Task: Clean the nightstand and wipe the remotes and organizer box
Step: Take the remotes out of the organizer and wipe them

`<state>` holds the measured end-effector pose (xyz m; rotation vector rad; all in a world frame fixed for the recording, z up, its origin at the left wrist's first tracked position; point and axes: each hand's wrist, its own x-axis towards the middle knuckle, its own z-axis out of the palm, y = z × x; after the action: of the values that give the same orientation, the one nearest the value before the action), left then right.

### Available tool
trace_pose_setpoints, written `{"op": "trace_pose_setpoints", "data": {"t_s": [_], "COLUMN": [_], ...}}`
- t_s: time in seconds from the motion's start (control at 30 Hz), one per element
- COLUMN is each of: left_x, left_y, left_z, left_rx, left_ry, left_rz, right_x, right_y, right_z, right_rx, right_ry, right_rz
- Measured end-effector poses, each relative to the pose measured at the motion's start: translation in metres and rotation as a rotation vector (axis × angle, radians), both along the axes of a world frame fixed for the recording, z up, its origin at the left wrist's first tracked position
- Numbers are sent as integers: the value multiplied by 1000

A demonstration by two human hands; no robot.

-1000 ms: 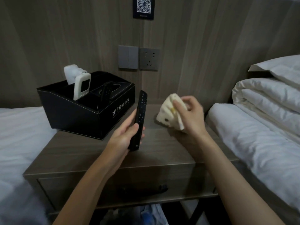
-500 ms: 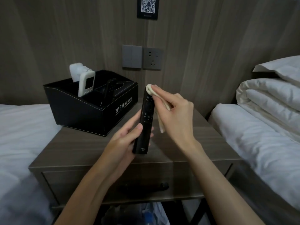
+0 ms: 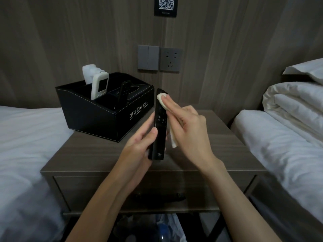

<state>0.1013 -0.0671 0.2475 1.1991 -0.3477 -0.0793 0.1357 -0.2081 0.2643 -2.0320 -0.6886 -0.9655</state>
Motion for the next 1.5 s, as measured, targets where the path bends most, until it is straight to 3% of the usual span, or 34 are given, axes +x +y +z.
{"op": "trace_pose_setpoints", "data": {"t_s": [0.37, 0.57, 1.0, 1.3, 1.37, 1.5], "left_x": [7, 13, 21, 27, 27, 26], "left_y": [-2, -5, -13, -11, -11, -11], "left_z": [-1, 2, 5, 6, 6, 5], "left_rx": [-52, -177, -345, -322, -310, -290], "left_ry": [0, 38, 197, 164, 146, 156], "left_rz": [-18, -84, 10, 106, 98, 45], "right_x": [-6, -10, -15, -26, -27, -23], "right_y": [-10, -15, -20, -28, -30, -39], "right_z": [-11, -12, -18, -18, -16, -4], "right_rx": [-107, -232, -436, -506, -480, -217], "right_ry": [60, 62, 8, 14, -19, -217], "right_rz": [65, 33, 41, 146, 137, 19]}}
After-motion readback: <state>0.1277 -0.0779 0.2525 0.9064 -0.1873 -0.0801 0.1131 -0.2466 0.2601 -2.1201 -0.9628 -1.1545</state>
